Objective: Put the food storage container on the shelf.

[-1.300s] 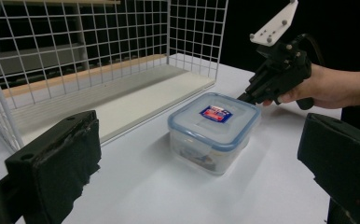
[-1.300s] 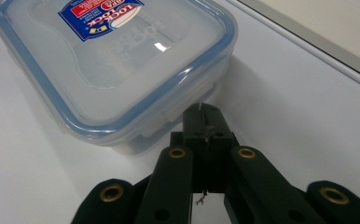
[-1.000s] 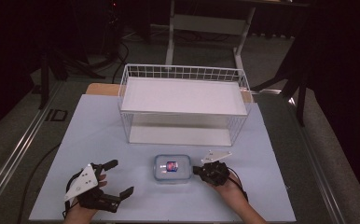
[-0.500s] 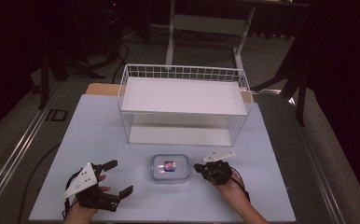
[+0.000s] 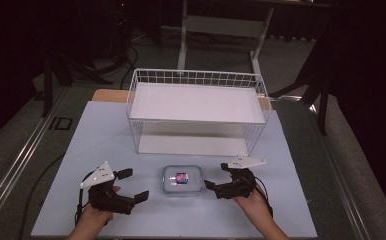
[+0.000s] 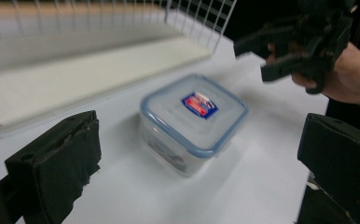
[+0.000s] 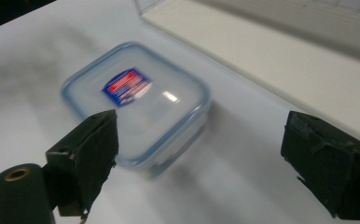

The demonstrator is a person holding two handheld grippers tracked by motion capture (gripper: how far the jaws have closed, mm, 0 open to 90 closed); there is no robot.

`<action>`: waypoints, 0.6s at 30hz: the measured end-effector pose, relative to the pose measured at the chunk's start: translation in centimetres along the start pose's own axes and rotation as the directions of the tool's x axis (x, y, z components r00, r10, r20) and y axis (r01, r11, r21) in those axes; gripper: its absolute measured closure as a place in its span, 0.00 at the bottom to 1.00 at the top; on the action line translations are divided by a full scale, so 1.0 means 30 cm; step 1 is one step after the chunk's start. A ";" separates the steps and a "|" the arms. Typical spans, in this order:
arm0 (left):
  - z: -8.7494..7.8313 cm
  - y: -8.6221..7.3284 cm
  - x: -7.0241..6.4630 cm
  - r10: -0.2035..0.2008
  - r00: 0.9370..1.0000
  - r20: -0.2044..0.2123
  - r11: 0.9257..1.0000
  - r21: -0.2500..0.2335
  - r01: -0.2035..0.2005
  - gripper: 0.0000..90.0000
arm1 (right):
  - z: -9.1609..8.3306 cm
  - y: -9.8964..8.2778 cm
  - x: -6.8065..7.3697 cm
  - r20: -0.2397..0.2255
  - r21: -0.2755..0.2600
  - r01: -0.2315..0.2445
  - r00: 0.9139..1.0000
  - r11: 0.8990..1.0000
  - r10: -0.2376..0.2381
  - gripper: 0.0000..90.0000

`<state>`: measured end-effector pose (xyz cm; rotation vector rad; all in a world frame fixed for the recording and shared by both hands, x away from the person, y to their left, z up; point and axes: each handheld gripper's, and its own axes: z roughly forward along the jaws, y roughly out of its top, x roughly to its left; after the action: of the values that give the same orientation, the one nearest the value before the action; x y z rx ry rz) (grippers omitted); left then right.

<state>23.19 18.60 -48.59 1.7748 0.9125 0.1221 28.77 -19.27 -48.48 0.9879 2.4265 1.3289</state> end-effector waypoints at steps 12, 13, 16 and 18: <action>0.210 -0.017 0.101 -0.433 0.898 0.082 0.890 0.198 0.411 0.01 | 0.110 -0.019 -0.099 -0.220 0.193 -0.404 0.870 0.894 0.441 0.17; 0.221 -0.018 0.105 -0.442 0.893 0.081 0.885 0.201 0.420 0.01 | 0.121 -0.020 -0.108 -0.215 0.208 -0.425 0.858 0.881 0.466 0.17; 0.247 -0.023 0.121 -0.471 0.880 0.066 0.868 0.211 0.449 0.06 | 0.140 -0.029 -0.129 -0.241 0.235 -0.495 0.804 0.837 0.543 0.17; 0.262 -0.028 0.136 -0.497 0.866 0.052 0.852 0.220 0.475 0.15 | 0.153 -0.030 -0.134 -0.248 0.261 -0.516 0.781 0.816 0.574 0.17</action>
<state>29.47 15.22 -53.91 1.6542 1.3043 -0.4052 33.53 -19.10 -52.39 1.7669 2.6379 1.5576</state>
